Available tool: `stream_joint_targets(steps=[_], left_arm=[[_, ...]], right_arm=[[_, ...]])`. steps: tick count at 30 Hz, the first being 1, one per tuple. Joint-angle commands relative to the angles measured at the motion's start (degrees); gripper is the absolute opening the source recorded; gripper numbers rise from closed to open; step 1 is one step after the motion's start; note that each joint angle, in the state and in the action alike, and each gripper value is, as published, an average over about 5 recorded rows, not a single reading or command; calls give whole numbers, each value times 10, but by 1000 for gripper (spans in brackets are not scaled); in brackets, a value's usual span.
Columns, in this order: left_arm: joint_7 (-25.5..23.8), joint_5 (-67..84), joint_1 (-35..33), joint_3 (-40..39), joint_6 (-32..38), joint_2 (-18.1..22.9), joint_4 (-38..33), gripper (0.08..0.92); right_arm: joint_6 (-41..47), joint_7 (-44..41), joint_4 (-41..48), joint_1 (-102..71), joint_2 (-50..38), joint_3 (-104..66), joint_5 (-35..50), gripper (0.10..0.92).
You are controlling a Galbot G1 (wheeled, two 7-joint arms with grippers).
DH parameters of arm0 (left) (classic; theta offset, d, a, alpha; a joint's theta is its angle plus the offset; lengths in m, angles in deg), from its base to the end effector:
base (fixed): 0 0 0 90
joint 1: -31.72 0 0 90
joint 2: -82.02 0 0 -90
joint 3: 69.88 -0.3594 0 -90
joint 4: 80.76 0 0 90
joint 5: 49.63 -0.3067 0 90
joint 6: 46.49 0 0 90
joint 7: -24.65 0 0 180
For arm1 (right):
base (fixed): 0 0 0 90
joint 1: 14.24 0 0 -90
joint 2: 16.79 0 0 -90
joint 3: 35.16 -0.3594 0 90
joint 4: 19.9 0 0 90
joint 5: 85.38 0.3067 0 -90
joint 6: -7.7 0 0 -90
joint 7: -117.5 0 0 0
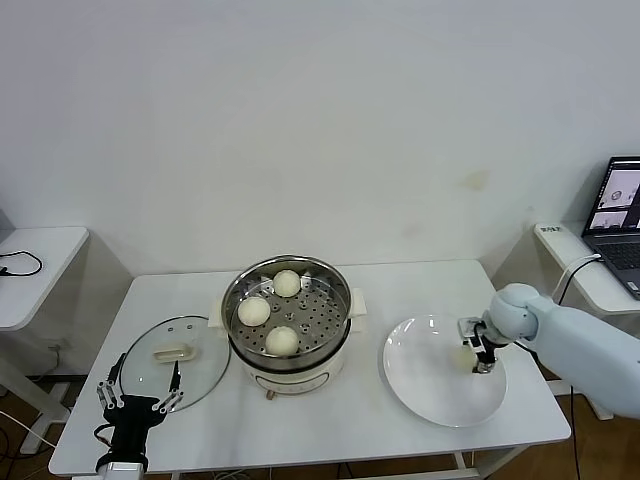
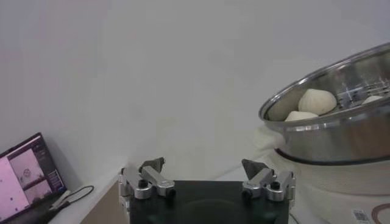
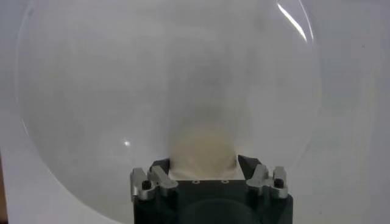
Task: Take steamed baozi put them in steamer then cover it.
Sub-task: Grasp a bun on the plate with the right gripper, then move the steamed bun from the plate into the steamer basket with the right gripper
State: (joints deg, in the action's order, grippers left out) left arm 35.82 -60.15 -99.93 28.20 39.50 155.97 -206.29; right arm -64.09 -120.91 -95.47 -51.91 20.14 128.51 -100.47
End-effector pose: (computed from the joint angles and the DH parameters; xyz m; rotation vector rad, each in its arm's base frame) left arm 0.0754 0.0838 -0.2871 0.2028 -2.9390 -0.7594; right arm 0.4387 -0.1771 -0.2332 1.1209 -1.2933 1.4491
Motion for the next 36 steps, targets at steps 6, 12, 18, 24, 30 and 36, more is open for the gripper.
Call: stream_joint_targets(steps=[6,12,18,24,30,36], left_arm=[[1,-1,-2,-2,1,0,-4,823],[0,-1,-2,-3,0,-1,-8,823],[0,-3,-1,-8,0,-1,-11,823],[-1,-2,3,-9,-2,-5,-15,823],[-2,1,8,-7,-3,-11,-9,823],[-3,1,12,-10,-4,-11,-6,823]], right_arm=[[-1,-13,-8,15,-6,-8,12,560],[16,-31,-56,107,-36,30,72,552],[45,-33,-103,264,-36,125,146,558],[71,-24,-118,428,20,226,226,560],[105,-3,-104,487,103,248,301,570],[140,39,-96,479,178,258,372,577]])
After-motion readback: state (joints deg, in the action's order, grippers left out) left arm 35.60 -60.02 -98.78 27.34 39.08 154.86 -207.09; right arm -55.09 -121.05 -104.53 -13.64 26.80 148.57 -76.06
